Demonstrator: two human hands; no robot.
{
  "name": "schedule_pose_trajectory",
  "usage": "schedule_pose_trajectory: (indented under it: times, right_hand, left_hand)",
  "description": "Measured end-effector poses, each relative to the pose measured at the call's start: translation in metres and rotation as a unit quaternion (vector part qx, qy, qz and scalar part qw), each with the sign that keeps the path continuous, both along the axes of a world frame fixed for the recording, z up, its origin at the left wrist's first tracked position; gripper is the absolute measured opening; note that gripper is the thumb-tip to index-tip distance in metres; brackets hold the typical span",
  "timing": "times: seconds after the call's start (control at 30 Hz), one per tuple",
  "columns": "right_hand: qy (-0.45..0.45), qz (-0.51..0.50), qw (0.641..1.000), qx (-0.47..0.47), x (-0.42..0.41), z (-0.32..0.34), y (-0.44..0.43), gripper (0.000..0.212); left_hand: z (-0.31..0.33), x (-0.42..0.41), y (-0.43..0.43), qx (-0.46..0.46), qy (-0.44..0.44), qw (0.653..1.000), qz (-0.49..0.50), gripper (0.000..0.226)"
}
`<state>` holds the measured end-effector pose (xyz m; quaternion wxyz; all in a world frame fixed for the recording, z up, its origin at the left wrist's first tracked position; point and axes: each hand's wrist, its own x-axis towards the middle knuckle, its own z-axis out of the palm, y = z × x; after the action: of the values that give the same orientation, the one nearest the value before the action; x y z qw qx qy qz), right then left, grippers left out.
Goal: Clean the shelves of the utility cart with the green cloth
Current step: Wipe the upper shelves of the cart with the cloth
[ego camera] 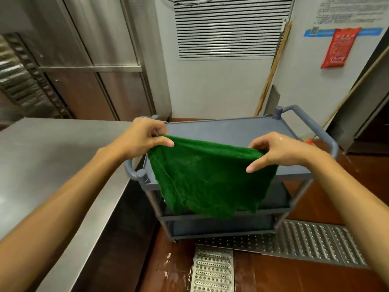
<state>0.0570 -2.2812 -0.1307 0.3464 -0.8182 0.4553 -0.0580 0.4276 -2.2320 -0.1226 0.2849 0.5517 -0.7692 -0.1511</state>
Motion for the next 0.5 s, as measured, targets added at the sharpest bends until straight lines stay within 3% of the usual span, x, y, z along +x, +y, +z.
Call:
schedule_pose_trajectory:
  times: [0.13,0.4,0.5]
  right_hand:
    - [0.020,0.028,0.999,0.019,0.010,0.005,-0.043,0.023]
    - [-0.044,-0.022,0.997,-0.061,0.060,0.008,-0.130,0.036]
    - [-0.058,-0.046,0.993,-0.090,0.084,0.009,-0.164,0.030]
  left_hand:
    - [-0.002,0.018,-0.022,0.016,0.016,0.999,0.025,0.031]
    - [-0.007,0.060,-0.087,-0.001,-0.017,0.998,0.067,0.023]
    - [-0.008,0.080,-0.125,-0.030,-0.041,0.995,0.081,0.023]
